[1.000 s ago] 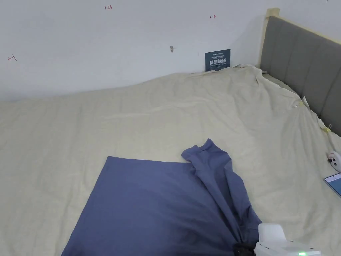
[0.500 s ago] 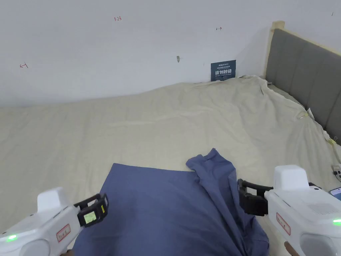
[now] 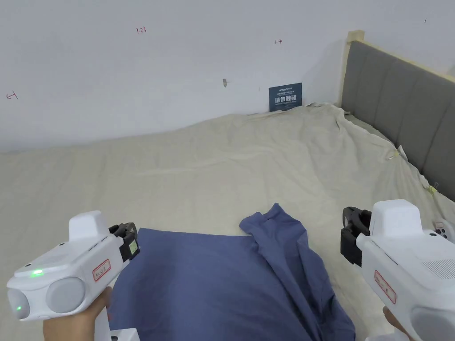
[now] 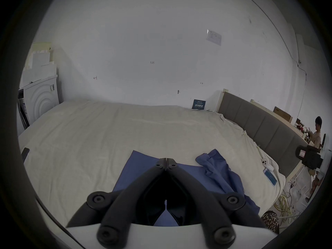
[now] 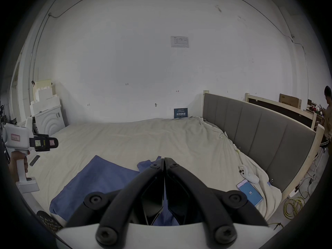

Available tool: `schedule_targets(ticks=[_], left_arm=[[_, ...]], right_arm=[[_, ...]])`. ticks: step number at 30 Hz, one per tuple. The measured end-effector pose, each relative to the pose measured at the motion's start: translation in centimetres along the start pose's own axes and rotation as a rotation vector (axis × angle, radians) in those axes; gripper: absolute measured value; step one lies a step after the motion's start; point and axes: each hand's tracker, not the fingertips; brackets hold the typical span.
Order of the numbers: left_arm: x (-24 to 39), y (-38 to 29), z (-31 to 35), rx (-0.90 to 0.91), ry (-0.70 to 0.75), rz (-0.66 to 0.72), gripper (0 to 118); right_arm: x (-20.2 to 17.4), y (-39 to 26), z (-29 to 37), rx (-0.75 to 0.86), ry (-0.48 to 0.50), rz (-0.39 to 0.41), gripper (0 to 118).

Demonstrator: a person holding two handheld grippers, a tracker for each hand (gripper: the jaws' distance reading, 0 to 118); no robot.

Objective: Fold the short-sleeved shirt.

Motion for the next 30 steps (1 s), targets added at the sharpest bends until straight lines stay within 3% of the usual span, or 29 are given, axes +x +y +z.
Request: schedule_targets(ticks=[10,16,18,19,20,21,22,28,30], left_arm=[[-4.1,1.2,-12.4,-0.226,0.049,-0.109,0],[-6.5,1.5,-21.3,-0.384,0.065,-0.088,0],[-7.3,1.5,-24.4,-0.468,0.077,-0.063,23],[-7.6,1.4,-25.8,-0.49,0.076,-0.062,44],[-7.9,1.3,-27.1,-0.515,0.082,-0.071,74],[-8.1,1.1,-28.4,-0.538,0.1,-0.081,89],[-8.3,0.8,-29.6,-0.558,0.12,-0.085,96],[-9.2,-0.7,-33.8,-0.601,0.136,-0.053,94],[-9.2,-1.4,-34.5,-0.615,0.168,-0.055,72]], right_arm=[[0.0,-0.4,-4.2,-0.036,-0.018,0.001,0],[-0.2,-1.0,-7.8,-0.083,-0.03,0.0,0],[0.1,-1.6,-9.3,-0.1,-0.036,0.001,0],[0.2,-1.8,-10.0,-0.108,-0.037,0.003,0],[0.2,-2.1,-10.6,-0.118,-0.04,0.002,0],[0.3,-2.3,-11.1,-0.128,-0.041,-0.002,0],[0.2,-2.5,-11.6,-0.138,-0.042,-0.008,0],[0.8,-3.9,-13.4,-0.186,-0.062,-0.017,0],[1.0,-4.3,-13.7,-0.199,-0.065,-0.021,0]])
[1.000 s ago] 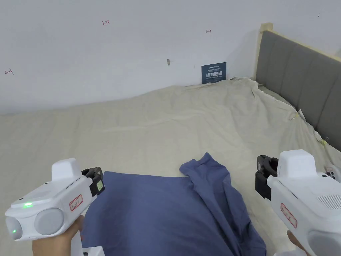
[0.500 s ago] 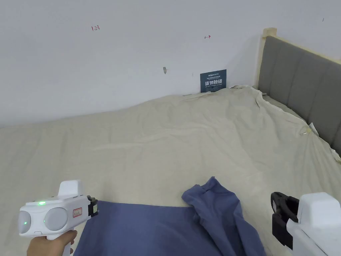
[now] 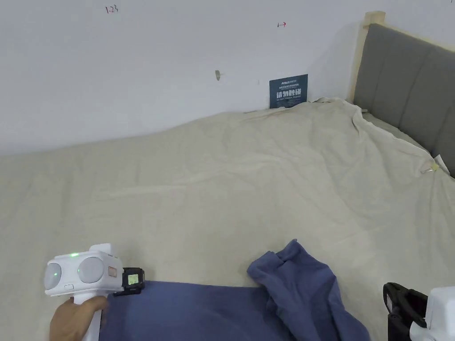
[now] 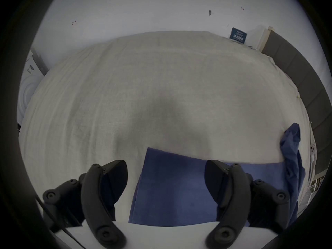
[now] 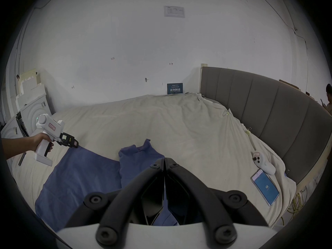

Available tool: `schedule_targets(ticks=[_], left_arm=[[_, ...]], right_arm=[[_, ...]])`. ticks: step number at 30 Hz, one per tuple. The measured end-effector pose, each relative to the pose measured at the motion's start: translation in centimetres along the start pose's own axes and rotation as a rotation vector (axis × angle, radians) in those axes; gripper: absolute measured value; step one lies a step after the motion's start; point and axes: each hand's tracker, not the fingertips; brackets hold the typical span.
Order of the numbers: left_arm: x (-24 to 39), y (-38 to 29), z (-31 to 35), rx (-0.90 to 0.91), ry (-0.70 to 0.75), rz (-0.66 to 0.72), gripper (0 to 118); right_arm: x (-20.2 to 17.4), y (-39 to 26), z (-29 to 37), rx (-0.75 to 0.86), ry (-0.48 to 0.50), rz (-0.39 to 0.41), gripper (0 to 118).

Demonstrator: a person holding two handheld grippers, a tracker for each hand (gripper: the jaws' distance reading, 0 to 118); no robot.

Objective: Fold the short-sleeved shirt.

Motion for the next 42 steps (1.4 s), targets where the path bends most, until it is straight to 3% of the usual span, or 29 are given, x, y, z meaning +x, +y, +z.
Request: schedule_targets(ticks=[2,3,7,10,13,16,18,20,21,22,26,28,31,32,33,34,42], left_arm=[[-0.2,-0.4,-0.8,-0.029,0.002,-0.001,55],[-0.1,-0.7,-1.1,-0.056,-0.022,-0.009,55],[0.9,-1.5,-0.3,0.002,0.017,-0.081,37],[1.4,-1.8,0.0,0.016,0.022,-0.13,0],[1.4,-2.2,1.3,0.047,0.008,-0.133,0],[1.2,-2.9,4.2,0.102,-0.029,-0.126,0],[0.9,-3.4,6.1,0.117,-0.052,-0.126,0],[0.6,-3.8,7.6,0.135,-0.066,-0.124,0],[0.5,-4.0,8.2,0.139,-0.073,-0.12,0],[0.7,-4.3,9.3,0.145,-0.077,-0.117,0],[0.7,-4.9,10.8,0.158,-0.091,-0.109,0],[0.8,-5.3,11.3,0.163,-0.093,-0.101,0],[1.0,-5.6,11.4,0.164,-0.096,-0.089,0],[1.1,-5.8,11.4,0.16,-0.095,-0.086,0],[1.1,-5.9,11.5,0.157,-0.093,-0.084,0],[1.0,-6.0,11.4,0.157,-0.092,-0.083,0],[-0.9,-6.7,13.5,0.193,-0.097,-0.015,0]], right_arm=[[0.1,-0.1,-0.2,-0.01,-0.004,0.003,0],[0.1,0.0,-0.1,-0.013,-0.004,0.005,0],[0.3,0.2,-0.3,-0.032,-0.003,0.013,0],[0.7,0.4,-1.2,-0.066,0.006,-0.004,0],[1.5,0.4,-3.5,-0.129,0.028,-0.027,0],[1.7,0.2,-6.8,-0.244,0.052,-0.001,4],[1.6,-0.2,-8.8,-0.3,0.058,0.006,45],[1.4,-0.9,-11.2,-0.368,0.07,0.018,98],[1.3,-1.2,-12.1,-0.394,0.053,0.007,107],[1.1,-1.5,-13.0,-0.419,0.044,0.015,107],[-0.1,-2.7,-16.1,-0.509,0.039,0.053,106],[-0.7,-3.4,-17.1,-0.505,0.03,0.071,97],[-1.2,-3.9,-17.8,-0.523,0.014,0.113,30],[-1.2,-4.4,-18.2,-0.538,0.005,0.115,20],[-1.0,-4.6,-18.2,-0.55,-0.001,0.114,20],[-0.6,-4.7,-17.9,-0.54,0.015,0.102,5],[0.8,-1.5,-11.3,-0.401,0.07,0.004,1]])
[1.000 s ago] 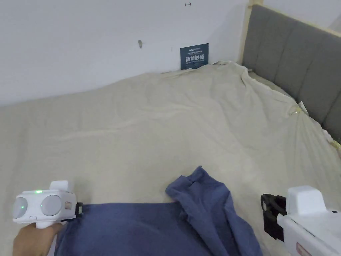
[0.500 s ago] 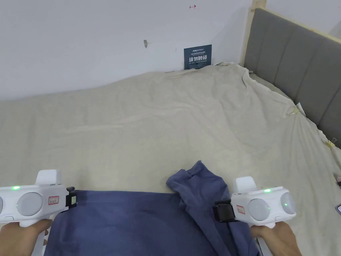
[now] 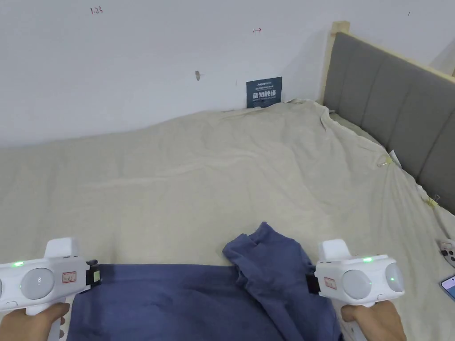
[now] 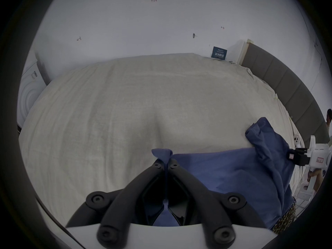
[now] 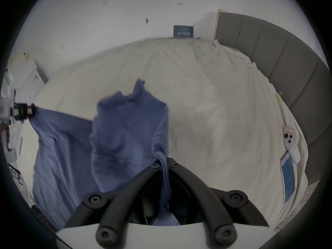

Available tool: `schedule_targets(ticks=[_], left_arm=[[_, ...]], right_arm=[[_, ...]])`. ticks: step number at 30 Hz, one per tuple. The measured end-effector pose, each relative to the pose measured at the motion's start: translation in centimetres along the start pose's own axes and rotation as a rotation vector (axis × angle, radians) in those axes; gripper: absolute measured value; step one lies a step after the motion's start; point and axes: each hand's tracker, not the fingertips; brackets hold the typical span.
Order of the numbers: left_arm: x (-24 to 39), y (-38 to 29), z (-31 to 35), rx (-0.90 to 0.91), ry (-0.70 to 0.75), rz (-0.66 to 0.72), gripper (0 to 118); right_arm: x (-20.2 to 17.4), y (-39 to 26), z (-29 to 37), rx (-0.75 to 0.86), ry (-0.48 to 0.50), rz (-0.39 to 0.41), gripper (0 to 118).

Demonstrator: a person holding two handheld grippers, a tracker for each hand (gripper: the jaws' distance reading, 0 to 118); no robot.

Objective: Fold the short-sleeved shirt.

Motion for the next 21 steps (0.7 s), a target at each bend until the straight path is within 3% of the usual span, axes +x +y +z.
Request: schedule_targets(ticks=[8,17,21], left_arm=[[-2.9,1.0,6.9,0.096,0.008,0.082,0],[-5.9,5.4,18.0,0.305,0.09,0.107,0],[-7.1,8.0,22.4,0.399,0.122,0.122,0]], right_arm=[[1.3,4.7,9.2,0.233,0.077,0.008,1],[0.1,12.4,17.6,0.465,0.129,0.043,1],[-0.6,16.0,20.1,0.563,0.194,0.015,1]])
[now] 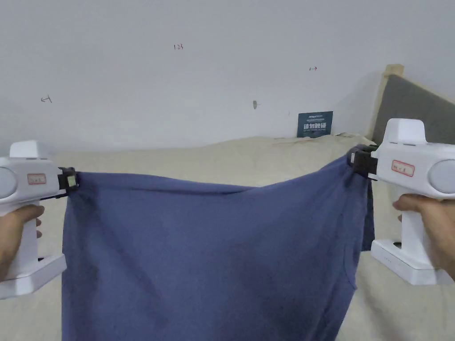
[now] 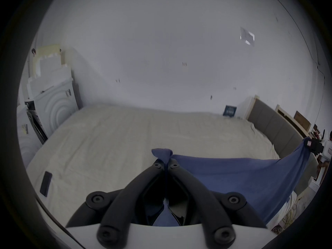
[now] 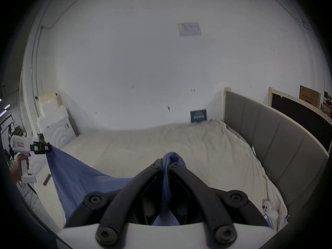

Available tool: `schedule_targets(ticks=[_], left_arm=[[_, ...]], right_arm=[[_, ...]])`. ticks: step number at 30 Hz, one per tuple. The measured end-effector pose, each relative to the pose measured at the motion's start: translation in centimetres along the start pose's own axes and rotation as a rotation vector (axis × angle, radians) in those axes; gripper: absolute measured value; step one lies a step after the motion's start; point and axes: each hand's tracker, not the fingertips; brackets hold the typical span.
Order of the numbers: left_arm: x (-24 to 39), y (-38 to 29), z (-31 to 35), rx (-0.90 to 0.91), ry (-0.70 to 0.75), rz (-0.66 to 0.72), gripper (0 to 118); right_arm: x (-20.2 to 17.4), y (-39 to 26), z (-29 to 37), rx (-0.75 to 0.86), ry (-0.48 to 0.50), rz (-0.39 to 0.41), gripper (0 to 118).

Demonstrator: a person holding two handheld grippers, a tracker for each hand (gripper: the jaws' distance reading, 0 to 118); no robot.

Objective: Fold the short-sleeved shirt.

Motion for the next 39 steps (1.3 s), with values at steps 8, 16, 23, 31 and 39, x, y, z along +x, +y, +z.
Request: schedule_targets(ticks=[8,16,23,31,39], left_arm=[[-1.3,8.7,3.7,0.173,0.035,0.017,0],[-1.1,14.9,5.4,0.283,0.042,0.01,0],[-0.5,14.7,3.7,0.29,0.038,-0.008,0],[-0.2,7.3,-2.0,0.161,0.041,-0.029,0],[-0.9,-5.3,-4.7,-0.007,0.048,-0.015,0]], right_arm=[[-2.4,9.0,0.1,0.167,-0.002,0.026,1],[-6.1,15.5,2.8,0.282,-0.014,0.069,1],[-4.4,15.9,0.1,0.29,-0.021,0.089,1],[-0.8,7.1,-5.1,0.124,-0.049,0.059,1],[1.9,-5.3,-7.5,-0.071,-0.056,0.015,1]])
